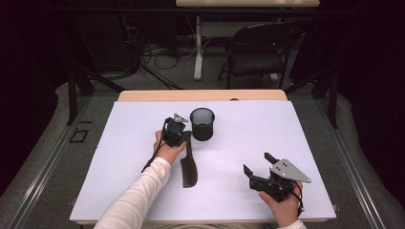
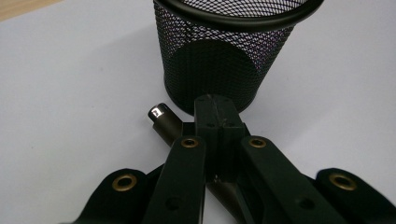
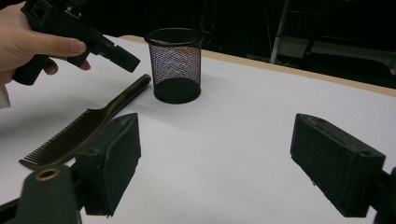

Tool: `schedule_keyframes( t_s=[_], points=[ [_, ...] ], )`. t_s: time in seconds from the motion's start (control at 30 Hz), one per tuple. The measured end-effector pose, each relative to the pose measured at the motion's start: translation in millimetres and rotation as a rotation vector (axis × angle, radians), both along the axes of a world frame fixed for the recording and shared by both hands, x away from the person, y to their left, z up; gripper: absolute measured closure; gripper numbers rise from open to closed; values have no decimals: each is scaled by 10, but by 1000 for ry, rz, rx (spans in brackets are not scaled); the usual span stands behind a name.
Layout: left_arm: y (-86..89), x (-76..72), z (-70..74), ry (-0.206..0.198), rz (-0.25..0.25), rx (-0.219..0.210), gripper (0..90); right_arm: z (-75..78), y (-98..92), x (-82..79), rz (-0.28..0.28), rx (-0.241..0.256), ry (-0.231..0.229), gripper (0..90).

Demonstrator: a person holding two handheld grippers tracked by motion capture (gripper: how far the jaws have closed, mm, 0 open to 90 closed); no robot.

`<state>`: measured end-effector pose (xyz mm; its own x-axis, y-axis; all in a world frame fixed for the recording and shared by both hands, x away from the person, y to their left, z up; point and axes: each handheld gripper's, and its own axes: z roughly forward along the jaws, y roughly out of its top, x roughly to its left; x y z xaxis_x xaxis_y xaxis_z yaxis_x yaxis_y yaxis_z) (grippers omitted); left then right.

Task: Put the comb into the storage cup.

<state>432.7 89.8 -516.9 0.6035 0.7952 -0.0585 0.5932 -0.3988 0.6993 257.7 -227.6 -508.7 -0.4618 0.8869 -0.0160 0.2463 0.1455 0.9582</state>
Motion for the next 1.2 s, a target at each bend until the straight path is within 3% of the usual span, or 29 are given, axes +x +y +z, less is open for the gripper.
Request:
schedule_keyframes(
  t_s=[0.6,1.2],
  points=[
    [-137,108,-230,41,10,-1,900,-1,-6,5,5,0,4,158],
    [-132,122,-273,39,15,31,900,-2,-1,6,7,2,4,159]
  ],
)
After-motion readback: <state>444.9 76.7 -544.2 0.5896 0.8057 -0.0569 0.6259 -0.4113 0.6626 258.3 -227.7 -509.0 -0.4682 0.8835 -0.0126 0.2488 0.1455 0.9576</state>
